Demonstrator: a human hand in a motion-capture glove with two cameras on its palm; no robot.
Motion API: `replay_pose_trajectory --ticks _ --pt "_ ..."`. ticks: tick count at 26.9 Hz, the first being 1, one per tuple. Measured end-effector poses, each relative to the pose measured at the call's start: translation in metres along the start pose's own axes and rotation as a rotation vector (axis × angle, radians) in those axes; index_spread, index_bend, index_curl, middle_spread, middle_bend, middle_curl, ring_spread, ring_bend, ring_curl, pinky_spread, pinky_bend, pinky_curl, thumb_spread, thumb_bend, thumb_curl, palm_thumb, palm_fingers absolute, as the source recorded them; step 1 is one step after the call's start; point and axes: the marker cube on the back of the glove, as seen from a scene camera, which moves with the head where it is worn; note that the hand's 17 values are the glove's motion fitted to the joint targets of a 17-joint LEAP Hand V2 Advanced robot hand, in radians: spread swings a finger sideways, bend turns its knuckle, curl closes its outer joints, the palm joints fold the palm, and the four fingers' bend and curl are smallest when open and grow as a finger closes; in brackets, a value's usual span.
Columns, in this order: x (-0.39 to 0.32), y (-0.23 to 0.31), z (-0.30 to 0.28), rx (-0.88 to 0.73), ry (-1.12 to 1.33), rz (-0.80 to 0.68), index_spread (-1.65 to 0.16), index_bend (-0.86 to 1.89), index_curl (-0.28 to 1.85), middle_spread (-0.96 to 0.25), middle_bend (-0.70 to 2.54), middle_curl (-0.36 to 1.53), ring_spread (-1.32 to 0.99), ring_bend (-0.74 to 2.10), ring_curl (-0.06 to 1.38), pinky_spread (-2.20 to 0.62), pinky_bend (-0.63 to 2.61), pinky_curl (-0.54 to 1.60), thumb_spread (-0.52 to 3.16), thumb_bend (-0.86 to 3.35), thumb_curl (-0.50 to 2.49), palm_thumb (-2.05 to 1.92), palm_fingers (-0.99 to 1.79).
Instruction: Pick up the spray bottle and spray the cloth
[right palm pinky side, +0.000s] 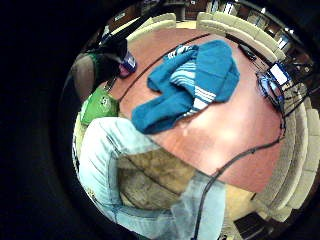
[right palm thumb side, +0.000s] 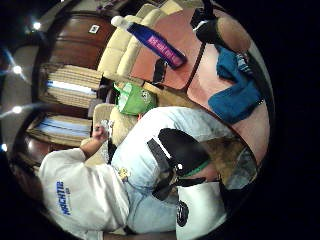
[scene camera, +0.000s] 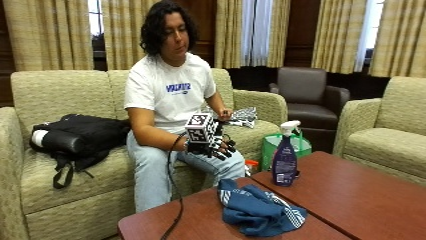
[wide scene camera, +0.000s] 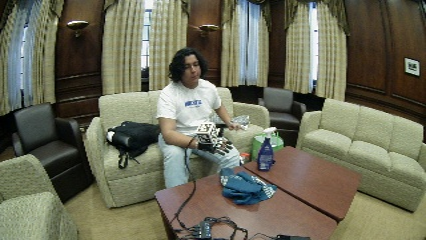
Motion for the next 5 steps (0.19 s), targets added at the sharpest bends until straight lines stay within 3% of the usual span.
replay_pose_trajectory --ticks 5 --pt "0.0035 -0.0029 -0.0029 0.0 0.006 0.002 -0.41 0.14 0.28 -0.15 0.16 0.32 -0.2 0.45 0.36 0.09 0.24 0.37 1.04 -0.02 0.3 0.52 0.71"
